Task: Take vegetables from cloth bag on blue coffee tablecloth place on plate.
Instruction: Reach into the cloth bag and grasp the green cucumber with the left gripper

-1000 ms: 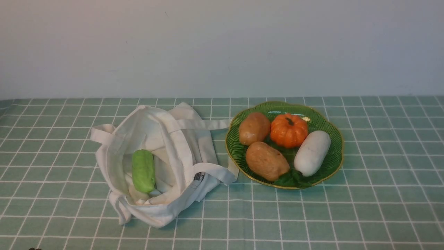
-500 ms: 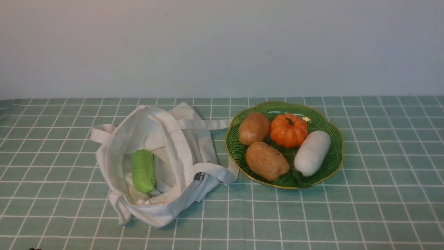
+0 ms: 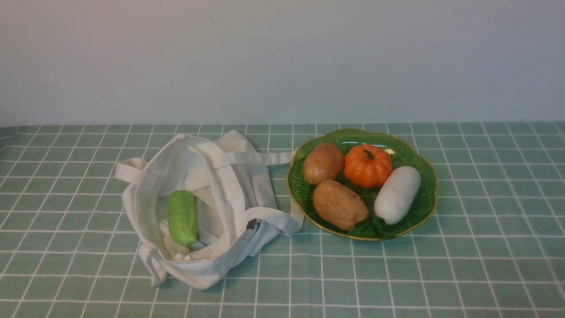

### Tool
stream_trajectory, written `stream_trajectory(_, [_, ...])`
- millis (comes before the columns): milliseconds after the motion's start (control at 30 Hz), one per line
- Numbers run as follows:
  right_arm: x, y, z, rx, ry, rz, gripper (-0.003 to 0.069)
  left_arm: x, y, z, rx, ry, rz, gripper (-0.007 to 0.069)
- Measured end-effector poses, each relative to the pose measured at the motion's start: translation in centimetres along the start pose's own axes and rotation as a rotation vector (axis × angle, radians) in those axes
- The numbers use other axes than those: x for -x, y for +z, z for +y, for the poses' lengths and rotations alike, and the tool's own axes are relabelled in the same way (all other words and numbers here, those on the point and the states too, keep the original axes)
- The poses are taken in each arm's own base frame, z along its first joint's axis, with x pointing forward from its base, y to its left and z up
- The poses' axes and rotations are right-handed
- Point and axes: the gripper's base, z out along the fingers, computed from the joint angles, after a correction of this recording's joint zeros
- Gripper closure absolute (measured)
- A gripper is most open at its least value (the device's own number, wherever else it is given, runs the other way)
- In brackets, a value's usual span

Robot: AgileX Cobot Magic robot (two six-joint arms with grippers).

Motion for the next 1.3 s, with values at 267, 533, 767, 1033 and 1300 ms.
stream_trajectory(267, [0.0,0.0,0.0,0.0,0.0,0.0,0.0673,0.5,-0.3,-2.2,-0.249,-0.86,0.051,0.0629])
stream_trajectory(533, [0.0,0.0,0.0,0.0,0.0,0.0,0.0673,1.1,-0.6,-2.8,-0.297,-0.805,0.038,0.0629])
stream_trajectory(767, [0.0,0.0,0.0,0.0,0.0,0.0,0.0673,5.6,-1.8,-7.7,-0.346,-0.361,0.286,0.0629])
stream_trajectory(1033, [0.0,0.0,0.0,0.0,0.0,0.0,0.0673,9.4,4.9,-6.8,0.058,0.075,0.981,0.0629])
stream_trajectory(1300, [0.0,0.0,0.0,0.0,0.0,0.0,0.0673,12.8,12.2,-5.9,0.203,0.151,1.091,0.0627])
